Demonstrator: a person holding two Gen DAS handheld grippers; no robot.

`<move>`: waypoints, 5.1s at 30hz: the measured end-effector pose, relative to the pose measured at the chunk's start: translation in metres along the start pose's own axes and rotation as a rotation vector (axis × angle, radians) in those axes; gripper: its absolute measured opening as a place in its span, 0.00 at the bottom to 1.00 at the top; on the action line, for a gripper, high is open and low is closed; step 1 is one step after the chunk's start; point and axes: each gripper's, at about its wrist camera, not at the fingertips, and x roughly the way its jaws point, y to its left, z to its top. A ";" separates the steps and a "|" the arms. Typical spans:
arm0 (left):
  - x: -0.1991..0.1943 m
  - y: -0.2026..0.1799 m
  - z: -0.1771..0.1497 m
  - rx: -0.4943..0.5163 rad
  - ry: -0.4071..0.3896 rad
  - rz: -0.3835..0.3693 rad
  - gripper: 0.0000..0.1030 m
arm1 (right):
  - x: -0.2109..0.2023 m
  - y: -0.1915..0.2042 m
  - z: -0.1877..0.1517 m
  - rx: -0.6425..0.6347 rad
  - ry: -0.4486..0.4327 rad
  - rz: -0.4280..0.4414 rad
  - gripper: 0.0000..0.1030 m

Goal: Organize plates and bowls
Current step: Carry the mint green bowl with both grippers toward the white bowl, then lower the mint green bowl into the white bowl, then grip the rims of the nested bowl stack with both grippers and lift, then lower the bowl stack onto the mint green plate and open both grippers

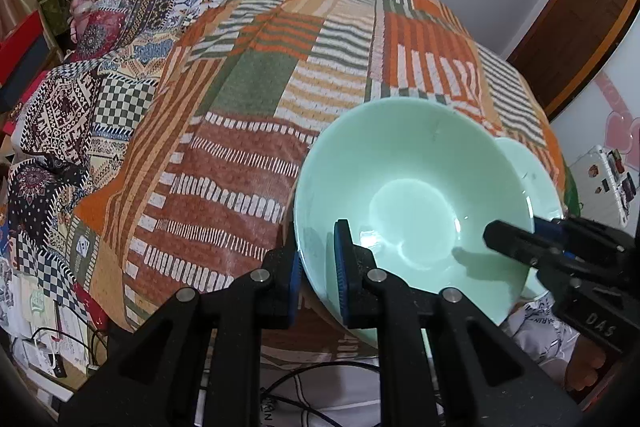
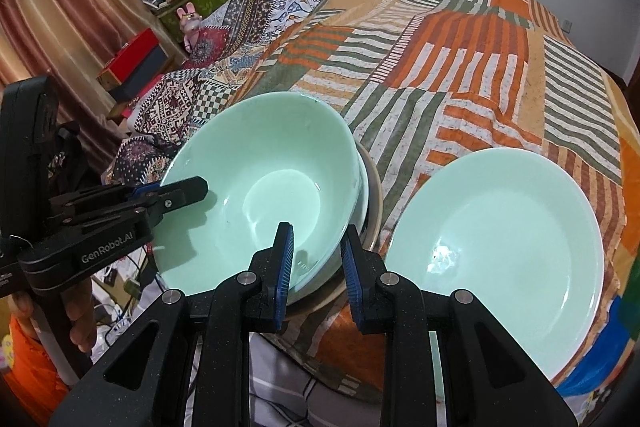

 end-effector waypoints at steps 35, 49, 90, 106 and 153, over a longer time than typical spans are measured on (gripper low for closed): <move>-0.011 0.004 0.002 -0.005 -0.047 0.023 0.28 | -0.012 0.001 0.005 -0.061 -0.069 -0.041 0.32; 0.010 0.019 -0.010 -0.068 0.003 -0.018 0.44 | 0.006 -0.015 0.000 -0.006 -0.006 -0.032 0.39; 0.033 0.007 -0.006 -0.099 0.059 -0.075 0.36 | 0.028 -0.020 0.008 0.043 0.074 0.000 0.35; -0.026 -0.002 0.012 -0.134 -0.101 -0.096 0.36 | -0.011 -0.011 0.014 0.040 -0.018 0.029 0.35; -0.046 -0.148 0.024 0.145 -0.118 -0.231 0.36 | -0.120 -0.105 -0.027 0.254 -0.248 -0.074 0.35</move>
